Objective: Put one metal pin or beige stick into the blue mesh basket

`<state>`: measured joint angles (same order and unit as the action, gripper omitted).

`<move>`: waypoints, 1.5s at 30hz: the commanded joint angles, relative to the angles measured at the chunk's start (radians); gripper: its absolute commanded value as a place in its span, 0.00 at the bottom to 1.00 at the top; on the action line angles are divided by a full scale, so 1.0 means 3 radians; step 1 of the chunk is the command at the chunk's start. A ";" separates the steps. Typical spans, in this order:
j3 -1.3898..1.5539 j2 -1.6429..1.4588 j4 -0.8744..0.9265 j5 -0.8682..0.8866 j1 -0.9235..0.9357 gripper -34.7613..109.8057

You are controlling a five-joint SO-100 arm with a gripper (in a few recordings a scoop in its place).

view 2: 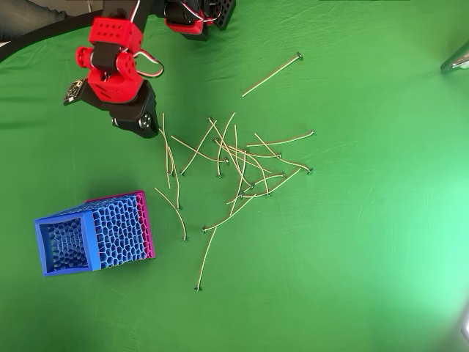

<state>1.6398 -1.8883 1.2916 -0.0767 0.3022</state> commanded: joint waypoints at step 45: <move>-0.1437 0.2168 -0.0194 0.1181 -0.0066 0.37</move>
<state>1.2609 -1.2502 1.2441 0.2684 0.2807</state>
